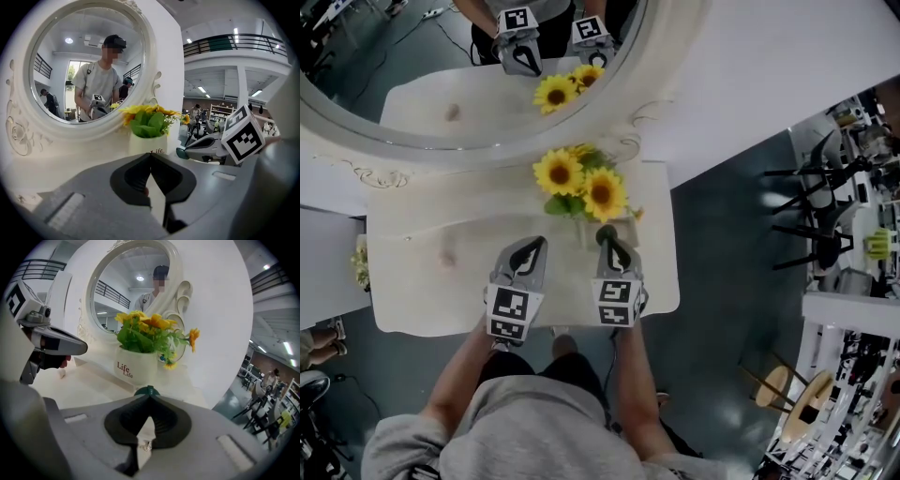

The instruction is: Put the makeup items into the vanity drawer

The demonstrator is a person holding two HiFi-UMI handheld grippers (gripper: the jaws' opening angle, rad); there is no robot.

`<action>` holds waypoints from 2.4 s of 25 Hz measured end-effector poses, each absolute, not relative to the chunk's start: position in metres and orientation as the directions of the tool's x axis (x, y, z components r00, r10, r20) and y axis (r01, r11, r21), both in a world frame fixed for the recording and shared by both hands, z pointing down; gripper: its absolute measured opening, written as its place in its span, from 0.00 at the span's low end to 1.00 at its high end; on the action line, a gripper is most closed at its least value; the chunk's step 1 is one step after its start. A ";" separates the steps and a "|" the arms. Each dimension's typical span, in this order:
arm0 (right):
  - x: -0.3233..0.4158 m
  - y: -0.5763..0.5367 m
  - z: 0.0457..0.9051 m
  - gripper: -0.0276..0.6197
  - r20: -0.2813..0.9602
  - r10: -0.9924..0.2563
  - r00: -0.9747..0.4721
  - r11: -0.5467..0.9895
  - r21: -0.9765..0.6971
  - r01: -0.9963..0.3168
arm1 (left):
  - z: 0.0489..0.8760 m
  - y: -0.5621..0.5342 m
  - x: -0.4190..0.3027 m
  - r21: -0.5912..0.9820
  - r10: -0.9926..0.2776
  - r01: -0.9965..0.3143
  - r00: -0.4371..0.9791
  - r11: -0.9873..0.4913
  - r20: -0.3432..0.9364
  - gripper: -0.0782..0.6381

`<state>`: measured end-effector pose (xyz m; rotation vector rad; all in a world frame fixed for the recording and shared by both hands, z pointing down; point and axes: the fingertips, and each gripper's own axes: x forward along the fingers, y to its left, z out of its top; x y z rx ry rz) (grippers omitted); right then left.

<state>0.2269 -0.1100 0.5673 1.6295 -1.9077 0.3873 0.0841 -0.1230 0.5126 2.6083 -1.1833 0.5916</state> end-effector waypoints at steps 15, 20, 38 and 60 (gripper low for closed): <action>0.225 -0.114 0.592 0.27 0.635 -0.766 -0.097 0.201 0.092 -0.975 | 0.524 -0.124 0.080 0.025 -0.663 -0.761 0.581 -0.649 0.472 0.12; 0.226 -0.111 0.589 0.27 0.633 -0.768 -0.098 0.199 0.091 -0.976 | 0.520 -0.121 0.078 0.023 -0.666 -0.762 0.580 -0.648 0.470 0.12; 0.207 -0.091 0.500 0.27 0.490 -0.870 -0.062 0.146 0.134 -0.980 | 0.456 -0.104 0.062 -0.028 -0.701 -0.742 0.619 -0.669 0.354 0.12; 0.124 0.002 0.399 0.06 0.221 -0.969 0.108 -0.068 0.183 -0.981 | 0.391 -0.049 -0.005 -0.077 -0.659 -0.662 0.717 -0.746 0.225 0.12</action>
